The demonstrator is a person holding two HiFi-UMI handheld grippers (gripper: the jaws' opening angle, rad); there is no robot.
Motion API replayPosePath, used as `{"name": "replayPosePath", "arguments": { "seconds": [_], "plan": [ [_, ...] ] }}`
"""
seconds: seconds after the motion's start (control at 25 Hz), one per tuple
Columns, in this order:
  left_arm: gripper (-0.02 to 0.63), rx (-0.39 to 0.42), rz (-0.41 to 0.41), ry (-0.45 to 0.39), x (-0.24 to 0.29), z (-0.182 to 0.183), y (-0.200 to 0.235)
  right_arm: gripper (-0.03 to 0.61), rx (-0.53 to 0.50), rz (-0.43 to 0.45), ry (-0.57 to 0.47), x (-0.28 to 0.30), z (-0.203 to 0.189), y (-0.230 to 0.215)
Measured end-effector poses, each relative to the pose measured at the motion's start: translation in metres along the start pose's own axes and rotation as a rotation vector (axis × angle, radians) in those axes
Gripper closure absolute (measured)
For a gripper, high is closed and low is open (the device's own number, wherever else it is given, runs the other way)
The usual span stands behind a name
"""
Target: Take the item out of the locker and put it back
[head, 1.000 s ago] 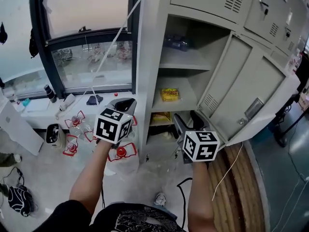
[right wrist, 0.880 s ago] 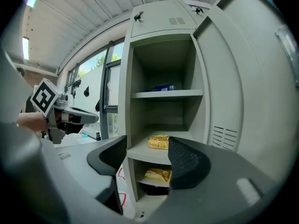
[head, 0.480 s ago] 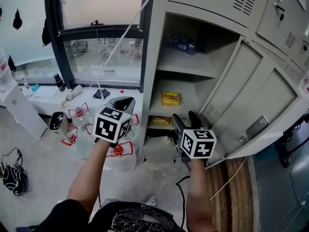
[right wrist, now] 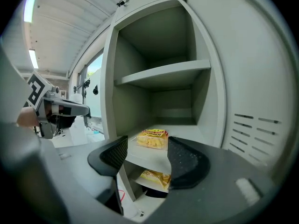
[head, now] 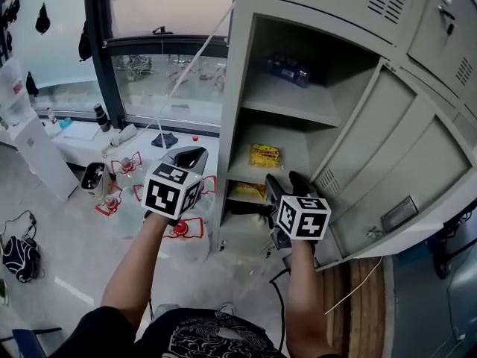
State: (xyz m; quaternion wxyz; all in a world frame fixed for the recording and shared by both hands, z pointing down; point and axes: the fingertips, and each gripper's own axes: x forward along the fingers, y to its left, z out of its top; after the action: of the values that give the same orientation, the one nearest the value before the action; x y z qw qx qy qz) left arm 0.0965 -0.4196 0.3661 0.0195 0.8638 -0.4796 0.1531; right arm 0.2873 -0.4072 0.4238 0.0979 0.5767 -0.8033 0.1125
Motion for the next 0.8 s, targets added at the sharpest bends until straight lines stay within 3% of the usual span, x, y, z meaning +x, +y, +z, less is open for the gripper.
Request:
{"name": "replayPosePath", "arguments": {
  "seconds": [0.28, 0.8],
  "plan": [
    [0.606, 0.001, 0.028, 0.011, 0.007, -0.003, -0.006, 0.313, 0.071, 0.021, 0.006, 0.019, -0.008, -0.017],
    [0.606, 0.005, 0.076, 0.033, 0.013, -0.008, -0.012, 0.391, 0.05, 0.043, 0.06, 0.048, -0.015, -0.034]
  ]
}}
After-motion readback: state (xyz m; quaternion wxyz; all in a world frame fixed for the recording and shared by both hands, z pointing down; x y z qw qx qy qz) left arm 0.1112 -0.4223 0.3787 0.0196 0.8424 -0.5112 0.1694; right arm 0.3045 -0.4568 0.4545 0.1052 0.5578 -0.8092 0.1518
